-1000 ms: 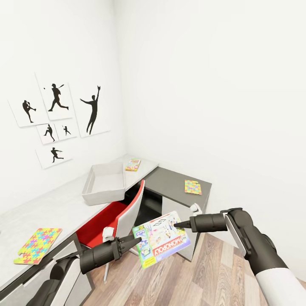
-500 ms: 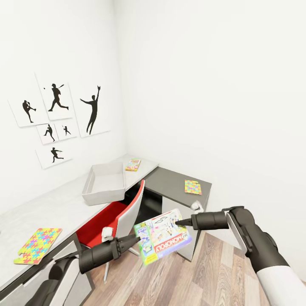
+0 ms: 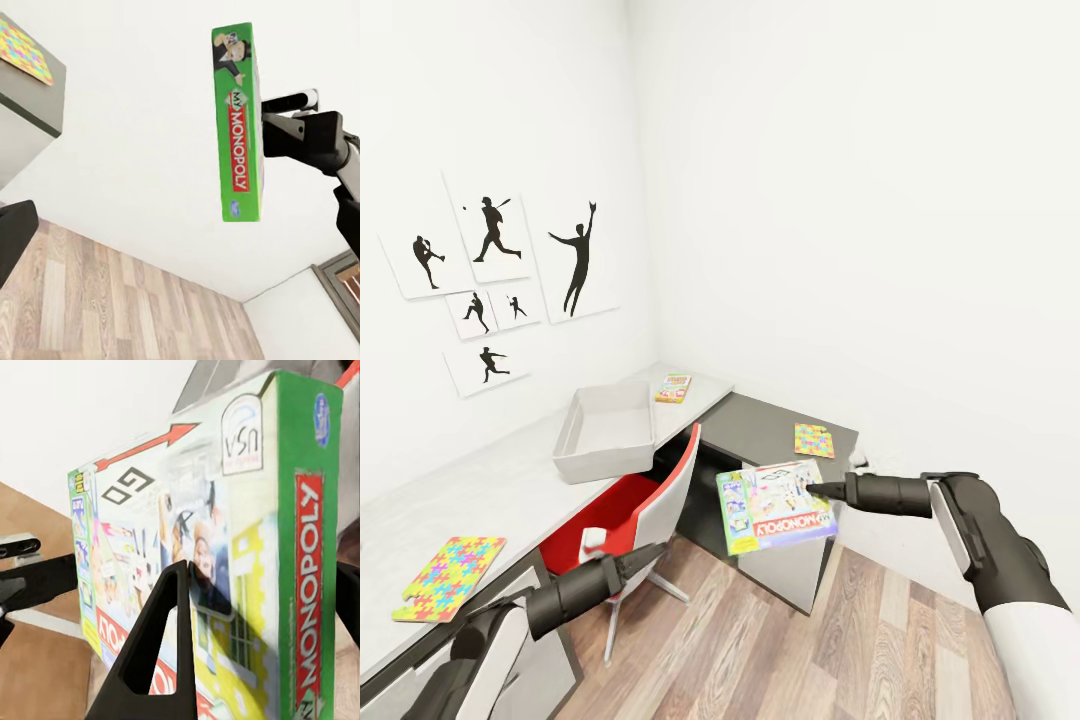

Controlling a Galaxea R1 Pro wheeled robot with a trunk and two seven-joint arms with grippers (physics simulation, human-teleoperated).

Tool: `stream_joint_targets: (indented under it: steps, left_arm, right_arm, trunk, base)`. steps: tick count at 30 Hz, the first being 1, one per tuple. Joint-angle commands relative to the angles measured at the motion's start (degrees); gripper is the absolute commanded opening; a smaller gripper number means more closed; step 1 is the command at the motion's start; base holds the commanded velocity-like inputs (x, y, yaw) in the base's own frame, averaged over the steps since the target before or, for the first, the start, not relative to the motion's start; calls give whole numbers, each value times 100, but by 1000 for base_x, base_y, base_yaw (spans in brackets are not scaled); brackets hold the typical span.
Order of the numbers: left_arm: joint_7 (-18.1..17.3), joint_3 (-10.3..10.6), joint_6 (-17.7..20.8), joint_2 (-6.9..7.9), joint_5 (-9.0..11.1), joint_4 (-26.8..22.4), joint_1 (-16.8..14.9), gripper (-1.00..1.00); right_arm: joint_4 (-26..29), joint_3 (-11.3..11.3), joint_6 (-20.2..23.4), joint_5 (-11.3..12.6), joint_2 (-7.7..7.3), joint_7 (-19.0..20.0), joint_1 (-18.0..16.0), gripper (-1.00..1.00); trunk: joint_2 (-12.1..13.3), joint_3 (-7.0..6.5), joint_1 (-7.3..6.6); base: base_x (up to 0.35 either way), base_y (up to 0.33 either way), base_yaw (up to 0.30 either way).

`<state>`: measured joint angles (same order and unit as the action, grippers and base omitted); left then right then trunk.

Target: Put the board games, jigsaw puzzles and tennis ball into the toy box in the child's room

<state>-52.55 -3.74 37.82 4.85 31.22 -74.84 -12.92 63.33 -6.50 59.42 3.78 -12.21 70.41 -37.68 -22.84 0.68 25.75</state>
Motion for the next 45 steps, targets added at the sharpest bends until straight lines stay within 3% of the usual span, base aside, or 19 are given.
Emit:
stream_joint_targets:
  steps: [1, 9, 15, 20, 25, 27, 32, 39, 45]
  left_arm:
    - [-3, -3, 41, 1, 29, 1, -3, 100]
    - [103, -298, 247, 1, 48, -47, 6, 100]
    - [216, -380, 451, -38, 40, -92, 8, 100]
    - [674, -526, 545, -91, 61, -229, 10, 100]
    - [1185, -634, 689, -236, 67, -566, 59, 100]
    - [1451, -679, 993, -347, 70, -793, 95, 100]
    - [1561, -749, 1205, -396, 86, -892, 108, 100]
    - [1608, -1012, 1390, -406, 316, -943, 130, 100]
    - [1621, -1086, 1424, -409, 390, -956, 145, 100]
  right_arm:
    - [-1, -4, 58, 42, -1, -6, -3, -100]
    - [-52, -488, 58, 38, -205, -277, -177, -100]
    - [-238, -633, 58, 51, -225, -491, -506, -100]
    - [-582, -678, 58, 78, -225, -549, -830, -100]
    - [-972, -703, 58, 145, -208, -569, -1063, -100]
    - [-1078, -705, 58, 181, -196, -582, -1108, -100]
    - [-1149, -698, -5, 194, -185, -603, -1135, -100]
    - [-1187, -704, -54, 204, -187, -622, -1151, -100]
    - [-1181, -709, -67, 205, -186, -622, -1132, -100]
  trunk:
    - [-8, 7, 3]
    - [-8, 7, 3]
    - [-8, 7, 3]
    - [-8, 7, 3]
    - [-8, 7, 3]
    - [-8, 7, 3]
    - [-8, 7, 3]
    - [-8, 7, 3]
    - [-8, 7, 3]
  base:
    - [0, 0, 0]
    - [0, 0, 0]
    - [0, 0, 0]
    - [0, 0, 0]
    - [0, 0, 0]
    - [0, 0, 0]
    - [0, 0, 0]
    - [0, 0, 0]
    - [44, 0, 0]
